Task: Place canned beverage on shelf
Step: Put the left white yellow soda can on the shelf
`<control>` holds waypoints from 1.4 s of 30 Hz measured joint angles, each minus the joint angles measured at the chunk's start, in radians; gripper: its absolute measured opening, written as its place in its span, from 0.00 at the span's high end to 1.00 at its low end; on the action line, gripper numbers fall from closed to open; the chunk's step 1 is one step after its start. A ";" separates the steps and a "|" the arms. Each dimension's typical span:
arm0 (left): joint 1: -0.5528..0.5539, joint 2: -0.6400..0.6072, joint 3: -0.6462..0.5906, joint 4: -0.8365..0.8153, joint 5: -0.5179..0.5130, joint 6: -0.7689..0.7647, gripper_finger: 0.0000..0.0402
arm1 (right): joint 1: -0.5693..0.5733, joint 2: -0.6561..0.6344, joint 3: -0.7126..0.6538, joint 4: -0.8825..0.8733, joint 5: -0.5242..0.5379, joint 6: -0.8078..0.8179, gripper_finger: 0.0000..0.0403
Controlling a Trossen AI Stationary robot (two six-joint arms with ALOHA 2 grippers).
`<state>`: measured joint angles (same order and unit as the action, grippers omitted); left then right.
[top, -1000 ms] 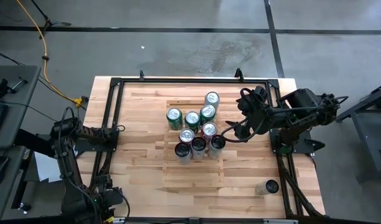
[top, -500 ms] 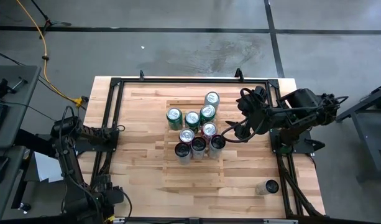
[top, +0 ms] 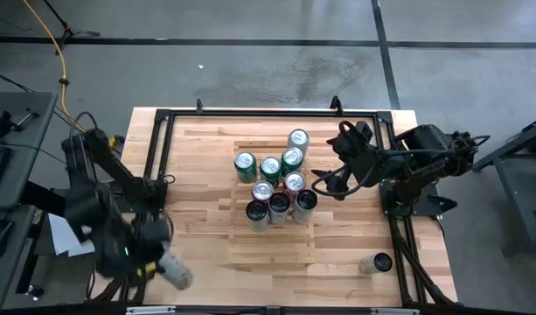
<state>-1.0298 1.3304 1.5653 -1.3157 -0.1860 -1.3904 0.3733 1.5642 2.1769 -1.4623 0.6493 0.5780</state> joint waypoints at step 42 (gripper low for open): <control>0.330 0.230 0.548 0.139 -0.271 1.088 0.40 | -0.078 0.310 0.000 0.801 -0.921 -0.072 0.01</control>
<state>-0.6996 1.5604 2.1135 -1.1766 -0.4569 -0.3021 0.2951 1.8747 2.1773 -0.6618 -0.2715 0.5057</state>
